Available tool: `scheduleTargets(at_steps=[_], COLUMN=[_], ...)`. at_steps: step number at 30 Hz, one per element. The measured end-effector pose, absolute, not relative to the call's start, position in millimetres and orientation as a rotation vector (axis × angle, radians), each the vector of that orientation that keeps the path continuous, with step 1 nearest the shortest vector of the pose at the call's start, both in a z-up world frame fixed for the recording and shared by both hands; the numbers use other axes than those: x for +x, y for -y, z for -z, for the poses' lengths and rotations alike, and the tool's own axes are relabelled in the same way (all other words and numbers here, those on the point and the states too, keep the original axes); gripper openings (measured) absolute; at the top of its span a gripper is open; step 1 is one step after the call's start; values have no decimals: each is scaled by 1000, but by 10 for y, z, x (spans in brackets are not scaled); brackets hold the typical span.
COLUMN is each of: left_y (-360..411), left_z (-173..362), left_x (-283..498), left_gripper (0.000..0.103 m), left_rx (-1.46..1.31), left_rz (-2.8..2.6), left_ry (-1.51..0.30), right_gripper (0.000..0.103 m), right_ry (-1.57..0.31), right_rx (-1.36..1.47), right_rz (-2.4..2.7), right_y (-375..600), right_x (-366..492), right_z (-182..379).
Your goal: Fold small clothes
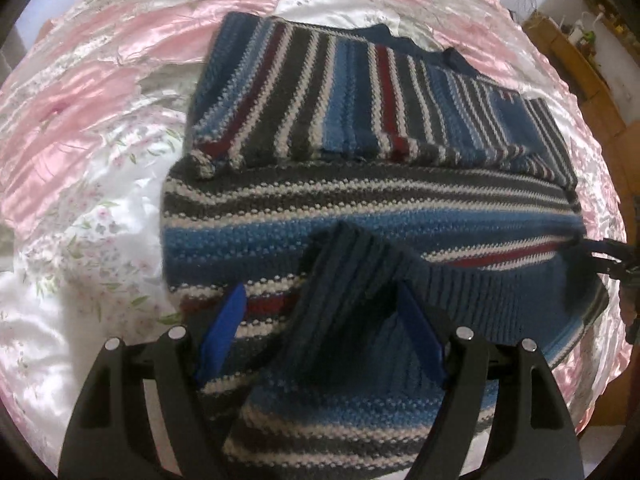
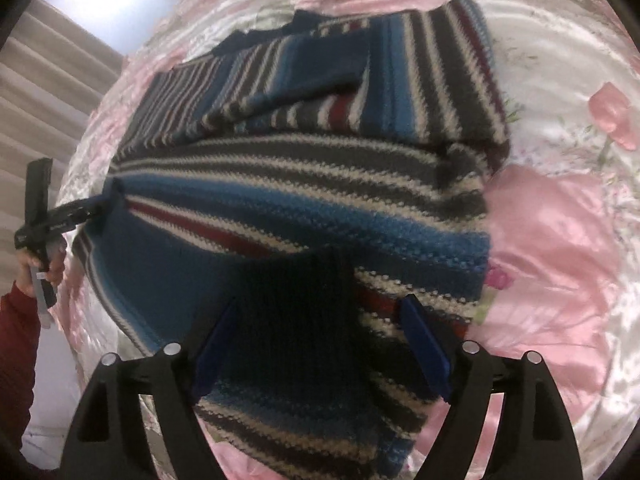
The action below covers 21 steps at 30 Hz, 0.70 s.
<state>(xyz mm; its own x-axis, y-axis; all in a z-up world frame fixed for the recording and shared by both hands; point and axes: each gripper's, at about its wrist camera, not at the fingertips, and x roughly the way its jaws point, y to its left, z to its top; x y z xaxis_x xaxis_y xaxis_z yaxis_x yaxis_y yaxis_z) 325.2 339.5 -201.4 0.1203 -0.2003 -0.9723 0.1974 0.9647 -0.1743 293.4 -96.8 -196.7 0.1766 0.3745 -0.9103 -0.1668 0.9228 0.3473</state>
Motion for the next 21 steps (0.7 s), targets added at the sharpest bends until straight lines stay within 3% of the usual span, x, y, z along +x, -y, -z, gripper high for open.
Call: scheduleTargets(at_steps=[2, 4, 7, 10, 14, 21], left_y=[-3369, -3352, -3302, -3239, -3279, -3443], left_z=[2033, 2047, 2021, 1965, 1836, 1618], left_x=[3236, 3226, 3200, 3141, 3046, 2768], left_gripper=[74, 65, 46, 35, 11, 9], left_rx=[15, 23, 34, 88, 102, -14], left_rz=[299, 301, 318, 321, 316, 366], left_ry=[-1418, -1429, -1436, -1412, -1372, -1315], right_gripper=[72, 46, 29, 11, 11, 10], right_ry=[-1332, -1326, -1303, -1278, -1231, -1194], right_rx=[146, 82, 7, 51, 112, 96], right_rz=[-399, -407, -409, -423, -469, -479], right_y=[897, 821, 773, 872, 1014, 988], right_x=[2910, 2880, 2848, 2807, 2696, 2497], right_z=[1977, 1965, 1913, 1797, 1612, 1503])
